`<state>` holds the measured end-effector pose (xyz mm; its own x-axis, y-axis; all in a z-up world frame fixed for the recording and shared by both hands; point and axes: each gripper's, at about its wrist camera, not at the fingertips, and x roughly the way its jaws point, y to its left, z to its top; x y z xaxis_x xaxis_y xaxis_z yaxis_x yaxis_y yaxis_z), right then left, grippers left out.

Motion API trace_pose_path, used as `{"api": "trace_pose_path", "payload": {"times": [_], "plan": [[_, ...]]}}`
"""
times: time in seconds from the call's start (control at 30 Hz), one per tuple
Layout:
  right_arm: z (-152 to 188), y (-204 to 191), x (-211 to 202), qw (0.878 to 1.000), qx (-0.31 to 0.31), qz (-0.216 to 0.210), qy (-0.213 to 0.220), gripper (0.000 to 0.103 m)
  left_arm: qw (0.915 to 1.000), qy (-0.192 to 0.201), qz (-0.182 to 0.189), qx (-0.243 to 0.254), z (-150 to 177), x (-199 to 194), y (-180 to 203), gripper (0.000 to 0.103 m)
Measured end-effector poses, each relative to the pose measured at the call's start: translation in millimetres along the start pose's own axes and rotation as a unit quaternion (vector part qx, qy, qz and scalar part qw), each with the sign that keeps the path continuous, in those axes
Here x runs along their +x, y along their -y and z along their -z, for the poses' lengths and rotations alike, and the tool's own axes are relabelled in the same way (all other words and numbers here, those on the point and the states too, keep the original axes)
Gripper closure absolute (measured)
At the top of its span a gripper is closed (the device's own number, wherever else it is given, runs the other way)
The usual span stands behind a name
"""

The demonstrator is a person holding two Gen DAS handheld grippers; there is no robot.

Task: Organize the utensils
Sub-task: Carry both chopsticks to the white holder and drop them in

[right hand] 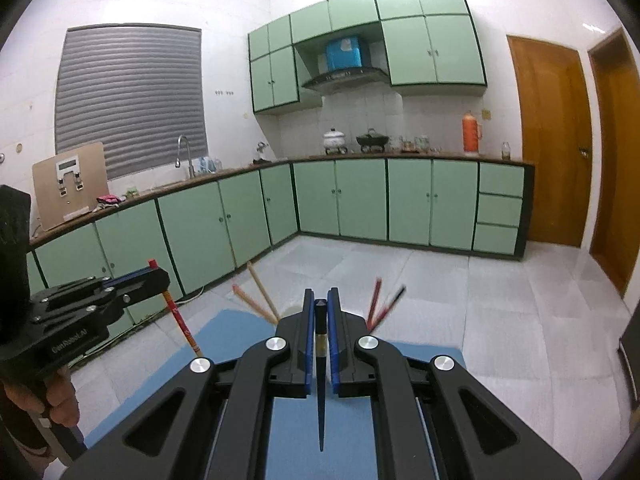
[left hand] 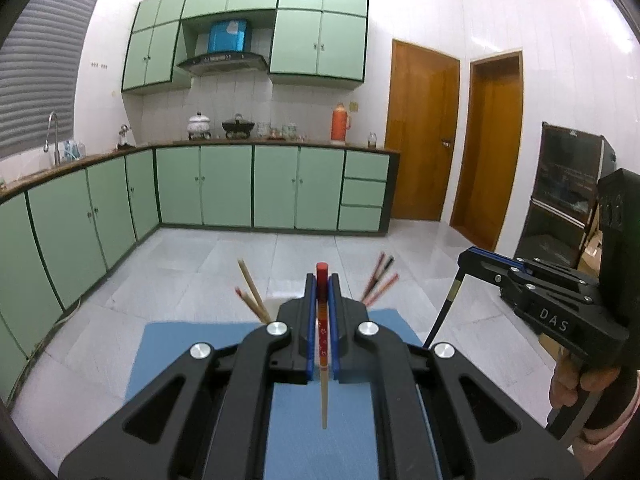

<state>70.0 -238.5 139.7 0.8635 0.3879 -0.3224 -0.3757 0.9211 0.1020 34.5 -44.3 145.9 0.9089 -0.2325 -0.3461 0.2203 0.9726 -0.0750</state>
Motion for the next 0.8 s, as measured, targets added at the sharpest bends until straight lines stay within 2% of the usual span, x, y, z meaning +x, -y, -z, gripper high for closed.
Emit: {"api": "trace_pose_path", "payload": {"times": [0.57, 0.8], "plan": [[-84, -4, 47, 0.999, -0.014, -0.008, 0.052, 0.097, 0.9966, 0.080, -0.019, 0.002, -80, 43, -7, 0.098], [-100, 9, 79, 0.998, -0.007, 0.002, 0.059, 0.097, 0.9952, 0.088, -0.040, 0.017, -89, 78, -4, 0.098]]}}
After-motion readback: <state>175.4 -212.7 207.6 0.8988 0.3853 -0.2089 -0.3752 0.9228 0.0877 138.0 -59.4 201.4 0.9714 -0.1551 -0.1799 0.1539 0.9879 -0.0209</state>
